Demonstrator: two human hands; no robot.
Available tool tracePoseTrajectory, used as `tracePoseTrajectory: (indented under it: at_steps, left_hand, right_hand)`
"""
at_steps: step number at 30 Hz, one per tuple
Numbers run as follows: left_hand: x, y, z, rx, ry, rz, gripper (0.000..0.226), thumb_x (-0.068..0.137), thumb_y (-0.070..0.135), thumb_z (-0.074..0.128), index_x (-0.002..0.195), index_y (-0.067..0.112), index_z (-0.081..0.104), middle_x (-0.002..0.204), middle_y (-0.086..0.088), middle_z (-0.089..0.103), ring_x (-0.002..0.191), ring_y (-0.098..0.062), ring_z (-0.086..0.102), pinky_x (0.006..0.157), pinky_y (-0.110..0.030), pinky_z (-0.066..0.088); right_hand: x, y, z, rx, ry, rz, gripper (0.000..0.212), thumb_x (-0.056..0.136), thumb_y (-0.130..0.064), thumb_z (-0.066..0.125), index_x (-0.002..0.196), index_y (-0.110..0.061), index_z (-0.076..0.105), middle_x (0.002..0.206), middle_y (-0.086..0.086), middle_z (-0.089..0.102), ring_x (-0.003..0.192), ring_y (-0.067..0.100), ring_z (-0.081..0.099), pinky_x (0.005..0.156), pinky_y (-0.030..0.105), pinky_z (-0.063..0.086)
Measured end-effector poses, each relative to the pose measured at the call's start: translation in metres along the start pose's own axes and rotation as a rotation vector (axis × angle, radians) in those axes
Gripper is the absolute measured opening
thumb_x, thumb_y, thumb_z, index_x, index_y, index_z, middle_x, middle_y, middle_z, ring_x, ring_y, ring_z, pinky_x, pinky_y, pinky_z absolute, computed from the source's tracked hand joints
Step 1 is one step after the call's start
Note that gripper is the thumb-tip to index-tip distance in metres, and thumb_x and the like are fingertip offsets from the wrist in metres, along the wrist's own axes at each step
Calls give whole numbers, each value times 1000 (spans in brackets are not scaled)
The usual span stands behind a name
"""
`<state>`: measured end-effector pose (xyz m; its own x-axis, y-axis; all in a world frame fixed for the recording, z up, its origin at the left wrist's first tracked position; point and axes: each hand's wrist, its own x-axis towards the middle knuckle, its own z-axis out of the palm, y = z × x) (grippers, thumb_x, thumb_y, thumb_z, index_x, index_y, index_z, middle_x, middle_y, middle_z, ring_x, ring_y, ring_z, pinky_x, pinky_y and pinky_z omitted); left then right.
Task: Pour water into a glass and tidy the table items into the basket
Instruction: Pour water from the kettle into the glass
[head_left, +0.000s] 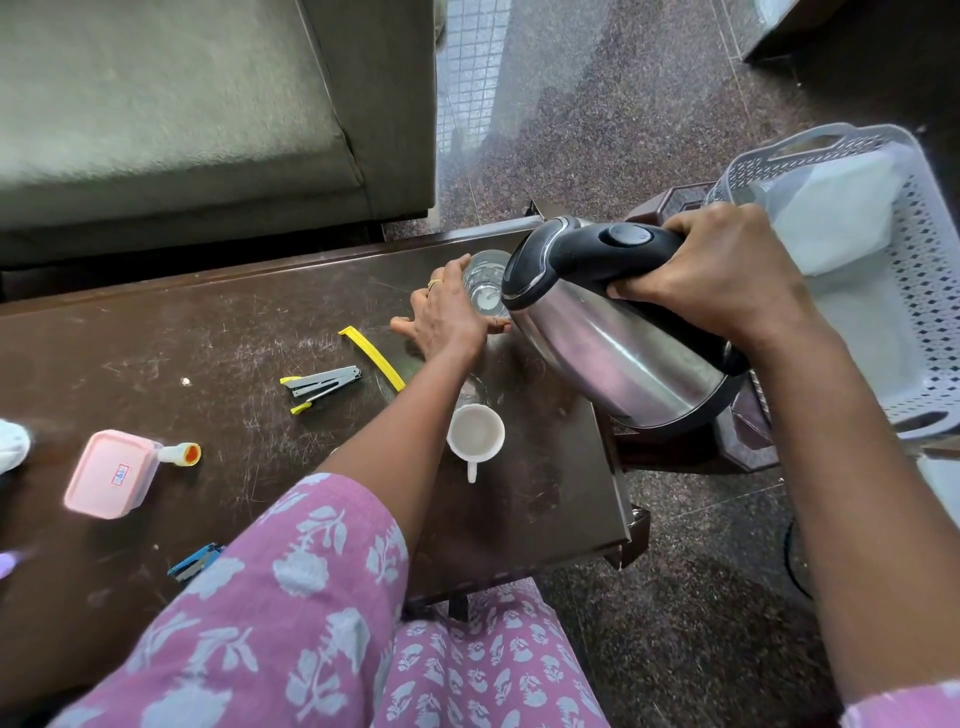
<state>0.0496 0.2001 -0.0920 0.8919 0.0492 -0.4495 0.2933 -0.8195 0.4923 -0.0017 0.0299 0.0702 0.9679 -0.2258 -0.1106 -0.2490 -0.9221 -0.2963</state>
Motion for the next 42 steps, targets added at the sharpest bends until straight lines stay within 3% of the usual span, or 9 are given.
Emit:
tracePoseTrajectory:
  at_steps: [29,35,38,42]
  left_hand:
    - [0,-1,-2,12,-14,20,87,56,48,81,130,42,36,136,11,46,119,-24,43,83,-43,26]
    - [0,0,-2,24,-8,15,87,55,49,81,129,42,36,136,11,46,118,-23,43,79,-41,24]
    - [0,1,-2,15,-7,3,87,55,48,82,129,43,36,136,12,46,119,-23,42,82,-43,25]
    - [0,0,0,-2,-38,-4,92,57,47,82,133,44,32,139,12,42,122,-23,39,85,-46,25]
  right_hand:
    - [2,-3,-4,4,6,25,38,55,-47,76,77,-16,70,58,2,52,67,24,55,62,28,38]
    - [-6,1,-1,37,38,66,41,56,-47,76,79,-14,70,68,11,62,76,31,61,65,33,46]
    - [-14,4,2,76,52,93,37,57,-46,77,74,-15,69,63,8,59,72,29,59,63,34,46]
    - [-23,11,7,164,114,168,29,56,-45,79,61,-22,61,49,-5,46,59,21,50,58,28,35]
